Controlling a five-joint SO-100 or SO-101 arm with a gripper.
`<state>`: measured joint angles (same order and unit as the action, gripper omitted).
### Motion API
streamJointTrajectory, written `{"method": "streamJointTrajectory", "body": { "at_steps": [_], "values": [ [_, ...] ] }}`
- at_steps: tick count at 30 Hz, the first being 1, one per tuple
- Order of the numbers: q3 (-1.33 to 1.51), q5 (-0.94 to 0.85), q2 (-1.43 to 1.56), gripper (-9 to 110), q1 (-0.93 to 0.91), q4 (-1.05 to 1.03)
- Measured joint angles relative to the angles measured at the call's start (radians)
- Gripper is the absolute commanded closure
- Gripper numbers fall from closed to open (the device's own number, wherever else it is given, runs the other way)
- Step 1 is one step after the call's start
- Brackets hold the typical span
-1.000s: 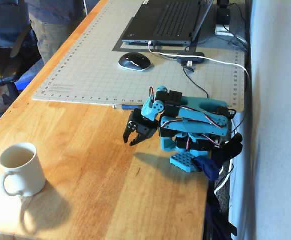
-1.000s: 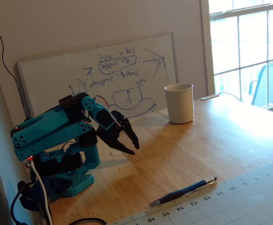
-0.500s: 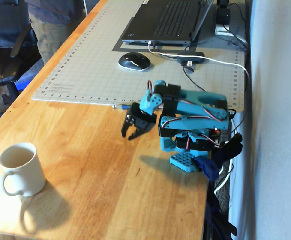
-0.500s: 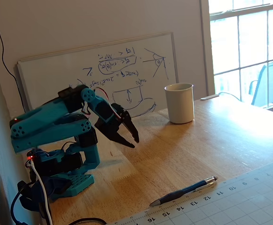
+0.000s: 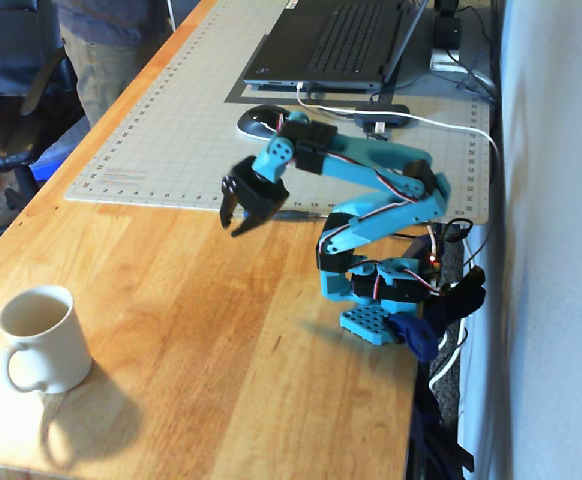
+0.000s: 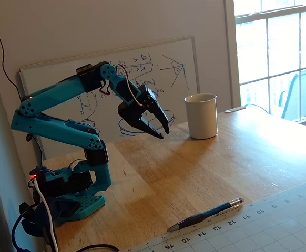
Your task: Grasp a pen and put it in a mug.
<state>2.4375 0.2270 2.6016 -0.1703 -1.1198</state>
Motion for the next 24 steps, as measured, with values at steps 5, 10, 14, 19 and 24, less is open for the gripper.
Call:
{"method": "streamJointTrajectory", "body": {
  "at_steps": [5,10,14,19,24],
  "values": [
    [-0.112,0.299,-0.126,96,-0.074,0.000],
    [-0.222,0.509,-0.235,96,-0.166,0.000],
    [-0.278,0.560,-0.313,96,-0.278,0.000],
    [-0.299,0.569,-0.410,96,-0.416,0.000],
    [-0.336,0.569,-0.506,96,-0.511,0.000]
  ]
}}
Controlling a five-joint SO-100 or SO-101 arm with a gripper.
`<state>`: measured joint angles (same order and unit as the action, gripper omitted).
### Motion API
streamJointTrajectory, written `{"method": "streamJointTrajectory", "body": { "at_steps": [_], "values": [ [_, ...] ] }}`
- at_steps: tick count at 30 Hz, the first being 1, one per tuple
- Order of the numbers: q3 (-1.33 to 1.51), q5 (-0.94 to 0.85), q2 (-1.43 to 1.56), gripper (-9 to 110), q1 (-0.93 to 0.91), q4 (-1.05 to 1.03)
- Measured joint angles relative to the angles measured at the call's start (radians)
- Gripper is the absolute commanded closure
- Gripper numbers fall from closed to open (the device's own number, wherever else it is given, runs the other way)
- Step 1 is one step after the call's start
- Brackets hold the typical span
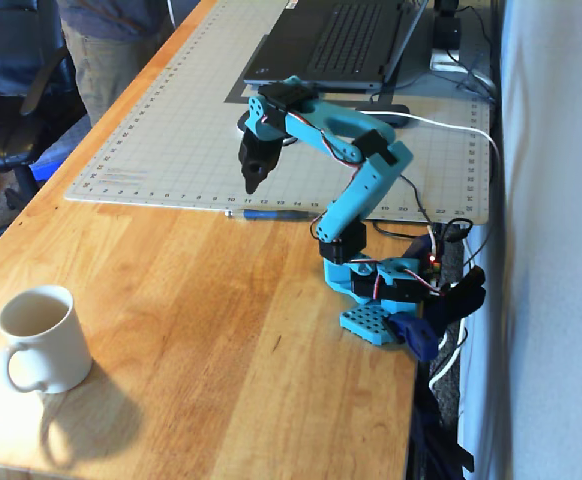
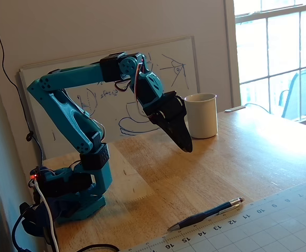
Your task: Grasp a pen and put it in a mug.
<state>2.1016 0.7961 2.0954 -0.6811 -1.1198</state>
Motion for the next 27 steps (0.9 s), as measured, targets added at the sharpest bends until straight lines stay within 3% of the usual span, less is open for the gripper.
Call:
{"method": "streamJointTrajectory", "body": {
  "at_steps": [11,27],
  "values": [
    [-0.152,0.003,-0.307,74,-0.061,0.000],
    [-0.236,0.015,-0.581,73,-0.071,0.002]
  ]
}}
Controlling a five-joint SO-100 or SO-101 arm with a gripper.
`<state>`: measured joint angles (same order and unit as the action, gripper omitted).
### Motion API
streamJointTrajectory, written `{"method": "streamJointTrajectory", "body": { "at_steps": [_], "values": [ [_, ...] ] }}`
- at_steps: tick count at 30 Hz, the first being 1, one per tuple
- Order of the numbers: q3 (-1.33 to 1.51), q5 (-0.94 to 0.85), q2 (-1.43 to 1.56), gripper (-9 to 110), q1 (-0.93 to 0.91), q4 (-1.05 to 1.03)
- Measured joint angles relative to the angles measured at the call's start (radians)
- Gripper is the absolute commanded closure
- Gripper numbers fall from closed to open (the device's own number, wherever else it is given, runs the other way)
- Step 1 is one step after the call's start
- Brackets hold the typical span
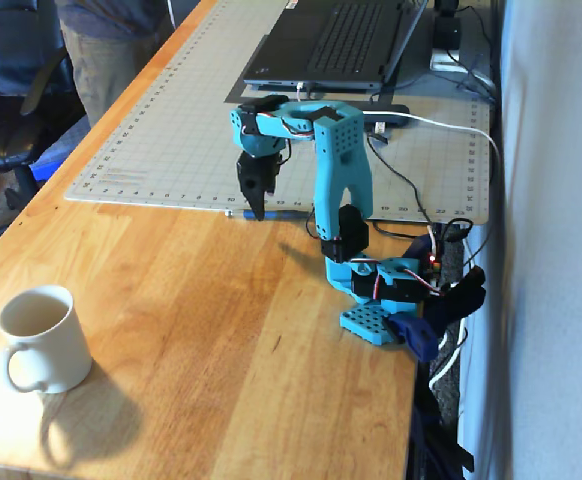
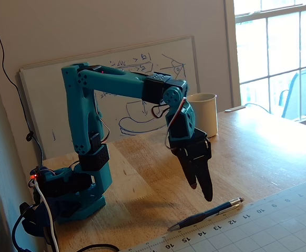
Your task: Grasp a pen and put it in a mug.
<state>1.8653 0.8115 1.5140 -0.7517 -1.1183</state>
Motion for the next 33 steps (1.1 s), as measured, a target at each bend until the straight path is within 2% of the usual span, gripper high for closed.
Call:
{"method": "streamJointTrajectory", "body": {
  "at_steps": [21,33],
  "values": [
    [-0.178,0.000,-0.267,74,-0.072,0.000],
    [-0.201,0.000,-0.276,90,-0.078,0.011]
  ]
}}
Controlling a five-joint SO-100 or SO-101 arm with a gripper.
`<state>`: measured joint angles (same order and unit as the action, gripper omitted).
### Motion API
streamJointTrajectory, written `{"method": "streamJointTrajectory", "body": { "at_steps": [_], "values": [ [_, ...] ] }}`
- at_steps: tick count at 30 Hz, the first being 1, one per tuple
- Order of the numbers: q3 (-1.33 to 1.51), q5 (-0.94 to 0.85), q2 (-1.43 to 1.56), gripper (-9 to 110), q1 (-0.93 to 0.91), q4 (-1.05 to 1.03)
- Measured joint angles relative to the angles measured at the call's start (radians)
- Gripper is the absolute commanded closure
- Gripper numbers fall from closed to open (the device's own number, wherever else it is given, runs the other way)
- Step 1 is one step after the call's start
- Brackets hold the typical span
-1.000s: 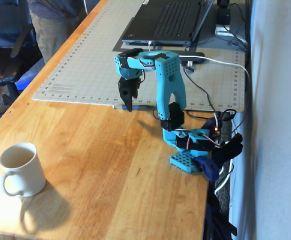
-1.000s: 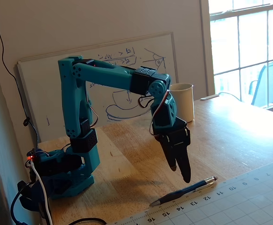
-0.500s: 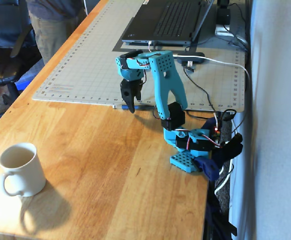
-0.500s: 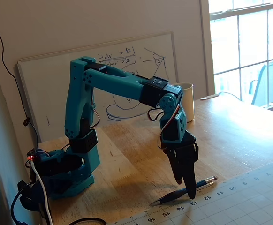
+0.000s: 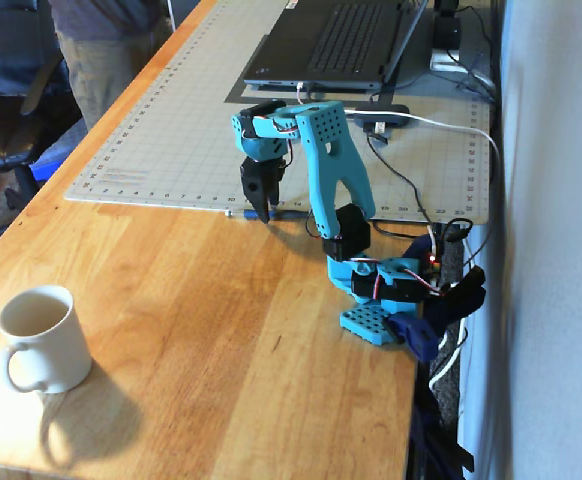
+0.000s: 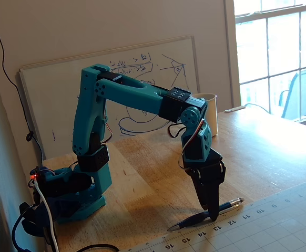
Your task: Grasp a pen and put it in a mug.
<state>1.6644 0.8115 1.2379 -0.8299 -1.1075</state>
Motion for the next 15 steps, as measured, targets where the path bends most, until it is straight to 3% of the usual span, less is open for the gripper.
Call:
{"method": "streamJointTrajectory", "body": {
  "at_steps": [15],
  "values": [
    [0.000,0.000,-0.006,94,0.008,-0.002]
  ]
}}
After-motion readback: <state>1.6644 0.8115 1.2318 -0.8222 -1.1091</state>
